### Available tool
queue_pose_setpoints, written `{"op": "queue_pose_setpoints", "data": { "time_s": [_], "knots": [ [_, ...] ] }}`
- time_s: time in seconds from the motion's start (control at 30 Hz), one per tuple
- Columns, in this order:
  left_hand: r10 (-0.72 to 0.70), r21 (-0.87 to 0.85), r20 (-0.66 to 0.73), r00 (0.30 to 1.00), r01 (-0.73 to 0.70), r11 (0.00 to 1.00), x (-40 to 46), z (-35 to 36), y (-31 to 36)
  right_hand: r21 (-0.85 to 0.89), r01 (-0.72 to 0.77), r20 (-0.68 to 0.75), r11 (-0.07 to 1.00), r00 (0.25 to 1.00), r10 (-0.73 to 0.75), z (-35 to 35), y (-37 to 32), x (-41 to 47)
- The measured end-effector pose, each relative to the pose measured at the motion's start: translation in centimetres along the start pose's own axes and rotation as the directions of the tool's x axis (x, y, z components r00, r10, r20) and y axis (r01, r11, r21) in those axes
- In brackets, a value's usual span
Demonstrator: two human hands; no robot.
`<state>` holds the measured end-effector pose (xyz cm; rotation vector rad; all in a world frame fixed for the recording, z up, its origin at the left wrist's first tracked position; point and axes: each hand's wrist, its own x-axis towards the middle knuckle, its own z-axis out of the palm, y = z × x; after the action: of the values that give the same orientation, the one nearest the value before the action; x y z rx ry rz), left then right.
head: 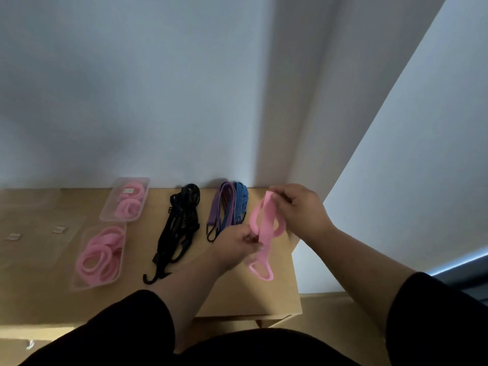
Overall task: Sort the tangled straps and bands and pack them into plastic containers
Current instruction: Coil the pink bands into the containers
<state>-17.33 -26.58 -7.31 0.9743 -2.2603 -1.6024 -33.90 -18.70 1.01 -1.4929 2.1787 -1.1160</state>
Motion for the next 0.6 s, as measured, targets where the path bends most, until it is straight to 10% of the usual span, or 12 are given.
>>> {"op": "queue_pose_setpoints", "data": {
  "time_s": [0.3,0.6],
  "knots": [
    [0.253,0.132,-0.249,0.935,-0.226,0.965,-1.7,-0.7,0.3,0.377,-0.519,0.214,0.767,0.854,0.473,0.5,0.6,0.4],
    [0.338,0.147,-0.196,0.921,-0.313,0.938,-2.1,-1.9,2.8,0.328,-0.635,0.503,0.699,0.744,0.44,1.8,0.6,-1.5]
  ]
}}
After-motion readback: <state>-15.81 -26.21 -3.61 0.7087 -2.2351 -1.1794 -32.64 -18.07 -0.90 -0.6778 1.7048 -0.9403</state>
